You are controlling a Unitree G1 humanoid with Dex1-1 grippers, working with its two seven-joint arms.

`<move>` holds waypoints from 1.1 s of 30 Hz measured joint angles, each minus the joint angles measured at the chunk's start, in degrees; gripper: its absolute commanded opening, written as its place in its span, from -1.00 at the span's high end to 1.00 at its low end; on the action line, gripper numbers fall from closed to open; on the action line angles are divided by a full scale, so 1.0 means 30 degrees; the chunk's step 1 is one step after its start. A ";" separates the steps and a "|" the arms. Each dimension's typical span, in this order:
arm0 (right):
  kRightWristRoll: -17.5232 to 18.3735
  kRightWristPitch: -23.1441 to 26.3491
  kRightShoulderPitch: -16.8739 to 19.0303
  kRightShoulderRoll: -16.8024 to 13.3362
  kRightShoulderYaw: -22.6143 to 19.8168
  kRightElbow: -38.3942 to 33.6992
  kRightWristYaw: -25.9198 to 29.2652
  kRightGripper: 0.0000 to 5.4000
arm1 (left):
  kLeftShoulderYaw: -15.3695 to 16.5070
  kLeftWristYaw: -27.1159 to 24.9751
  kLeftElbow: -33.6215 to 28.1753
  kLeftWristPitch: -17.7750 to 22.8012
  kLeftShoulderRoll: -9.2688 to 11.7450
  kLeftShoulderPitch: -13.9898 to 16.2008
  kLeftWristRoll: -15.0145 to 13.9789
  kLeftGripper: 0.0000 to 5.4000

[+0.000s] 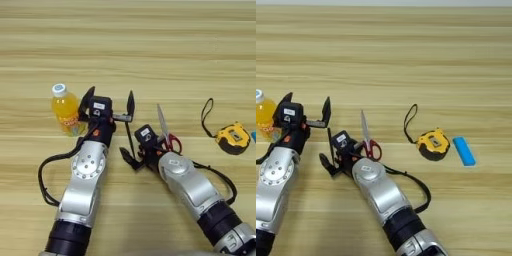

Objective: Move the objects on the table

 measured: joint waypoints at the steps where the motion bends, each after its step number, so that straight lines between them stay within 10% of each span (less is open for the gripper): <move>1: -0.0003 0.0000 0.0000 0.0000 0.0002 0.0000 0.0006 -0.38 | 0.0000 0.0000 0.0000 0.0003 0.0000 0.0000 0.0000 -1.00; 33: 0.0000 0.0769 0.0166 -0.0038 0.0355 -0.0675 0.0267 0.89 | 0.0002 0.0007 -0.0083 0.0062 0.0002 0.0001 0.0001 -1.00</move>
